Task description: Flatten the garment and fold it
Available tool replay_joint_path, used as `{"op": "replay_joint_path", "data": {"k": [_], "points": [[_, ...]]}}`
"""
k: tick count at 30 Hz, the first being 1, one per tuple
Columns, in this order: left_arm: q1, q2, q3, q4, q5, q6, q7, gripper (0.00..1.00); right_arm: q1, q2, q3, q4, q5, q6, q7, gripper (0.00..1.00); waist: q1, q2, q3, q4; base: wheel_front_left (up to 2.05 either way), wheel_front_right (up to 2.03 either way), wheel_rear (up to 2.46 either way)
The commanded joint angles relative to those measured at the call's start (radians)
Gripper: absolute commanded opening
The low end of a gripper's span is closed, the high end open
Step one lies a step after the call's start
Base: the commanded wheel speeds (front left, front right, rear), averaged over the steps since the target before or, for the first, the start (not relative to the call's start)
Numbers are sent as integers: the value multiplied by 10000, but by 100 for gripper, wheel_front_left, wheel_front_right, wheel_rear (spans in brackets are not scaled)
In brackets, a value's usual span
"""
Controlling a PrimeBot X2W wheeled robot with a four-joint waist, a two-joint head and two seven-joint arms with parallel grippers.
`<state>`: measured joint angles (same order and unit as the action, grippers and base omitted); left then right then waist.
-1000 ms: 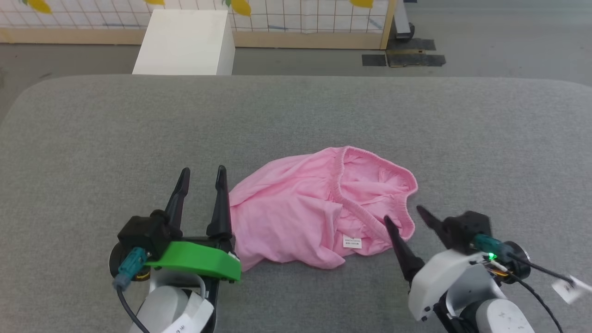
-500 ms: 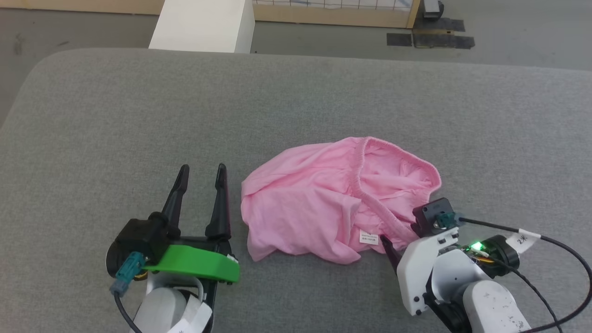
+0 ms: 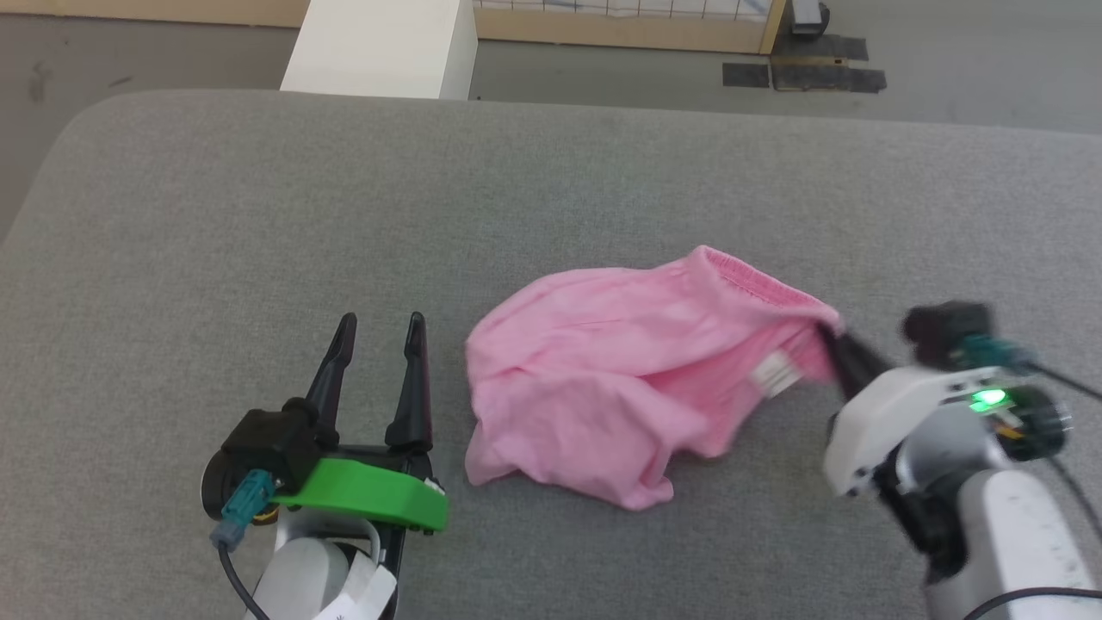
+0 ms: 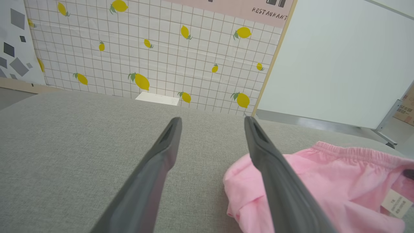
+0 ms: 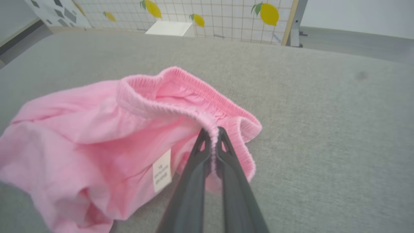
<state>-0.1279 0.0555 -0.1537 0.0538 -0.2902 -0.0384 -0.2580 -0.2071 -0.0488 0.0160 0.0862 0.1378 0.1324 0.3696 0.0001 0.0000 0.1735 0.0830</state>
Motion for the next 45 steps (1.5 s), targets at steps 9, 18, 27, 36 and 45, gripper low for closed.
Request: {"op": "replay_joint_path", "data": {"k": [9,18,27,36,45], "points": [[27,-51,-113,23,-28,3,-37,100,-1505,-14,-2172,-2184,-719,-17,-1321,0,-1,0,-380,-179,0,0,0],[17,-52,-288,125,-84,-16,-37,100,-2569,-14,-732,-2866,-675,-17,-1345,0,-1,0,-532,-11,0,0,0],[-52,-52,-452,198,-132,-53,-37,100,-1547,-14,3299,-277,544,-17,-560,0,-1,0,-393,250,0,0,0],[-63,-52,-429,287,-105,-23,-38,100,-855,-14,4923,910,1590,-17,706,100,-1,0,-336,142,0,0,0],[83,-53,-488,435,-51,-109,-38,100,111,-66,3877,-1255,2063,-17,495,100,-1,0,-729,-461,0,0,0]]}}
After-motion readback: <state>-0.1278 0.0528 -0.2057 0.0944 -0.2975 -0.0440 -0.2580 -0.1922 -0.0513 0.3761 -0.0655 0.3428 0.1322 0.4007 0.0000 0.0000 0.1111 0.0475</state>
